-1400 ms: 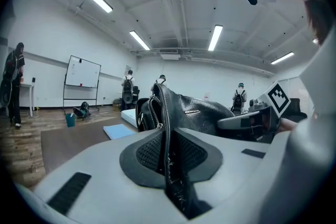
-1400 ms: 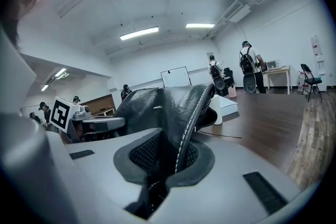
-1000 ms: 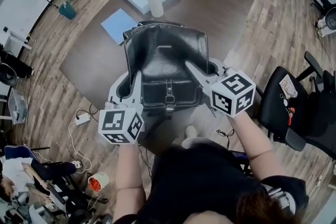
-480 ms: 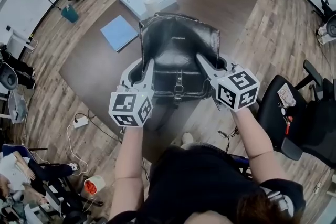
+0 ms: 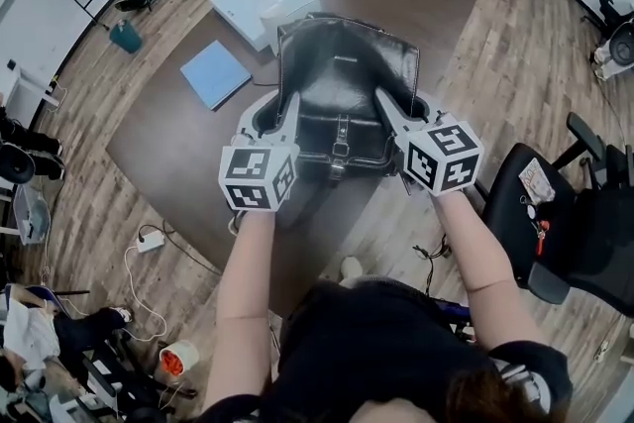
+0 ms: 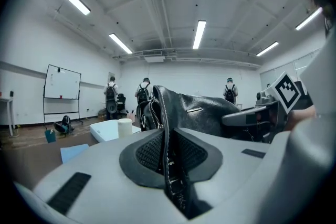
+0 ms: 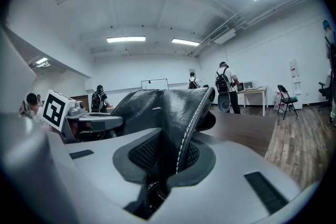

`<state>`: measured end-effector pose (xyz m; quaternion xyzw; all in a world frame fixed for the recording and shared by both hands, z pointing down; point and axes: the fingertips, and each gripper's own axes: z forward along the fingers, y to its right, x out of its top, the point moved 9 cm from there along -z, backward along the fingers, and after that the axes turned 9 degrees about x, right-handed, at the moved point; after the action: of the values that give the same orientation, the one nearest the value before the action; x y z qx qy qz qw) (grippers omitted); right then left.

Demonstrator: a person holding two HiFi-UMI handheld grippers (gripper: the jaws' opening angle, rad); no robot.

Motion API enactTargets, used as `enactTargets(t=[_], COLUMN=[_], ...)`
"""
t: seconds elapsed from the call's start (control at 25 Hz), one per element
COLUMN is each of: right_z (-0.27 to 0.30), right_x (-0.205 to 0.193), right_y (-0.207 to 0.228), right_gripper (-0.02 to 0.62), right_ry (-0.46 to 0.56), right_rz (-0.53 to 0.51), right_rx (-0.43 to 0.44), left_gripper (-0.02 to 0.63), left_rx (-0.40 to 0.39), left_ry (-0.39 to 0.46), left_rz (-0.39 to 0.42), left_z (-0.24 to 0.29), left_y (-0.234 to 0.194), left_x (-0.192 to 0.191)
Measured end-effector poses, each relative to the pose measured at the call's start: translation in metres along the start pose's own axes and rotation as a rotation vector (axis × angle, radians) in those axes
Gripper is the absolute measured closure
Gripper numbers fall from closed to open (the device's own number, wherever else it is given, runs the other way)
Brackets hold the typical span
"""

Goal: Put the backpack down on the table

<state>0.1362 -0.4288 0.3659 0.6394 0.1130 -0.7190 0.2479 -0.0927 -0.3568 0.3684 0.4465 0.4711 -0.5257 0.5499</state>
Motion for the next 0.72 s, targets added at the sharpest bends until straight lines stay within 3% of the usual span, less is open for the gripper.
enactTargets(t=[0.72], right_z=[0.017], right_x=[-0.034], right_y=[0.029], right_gripper=[0.498], right_ry=[-0.058], right_rz=[0.050], right_rx=[-0.038], left_gripper=[0.537], left_rx=[-0.054], left_ry=[-0.100], left_rz=[0.016], left_z=[0.042], left_y=[-0.006], left_x=[-0.025])
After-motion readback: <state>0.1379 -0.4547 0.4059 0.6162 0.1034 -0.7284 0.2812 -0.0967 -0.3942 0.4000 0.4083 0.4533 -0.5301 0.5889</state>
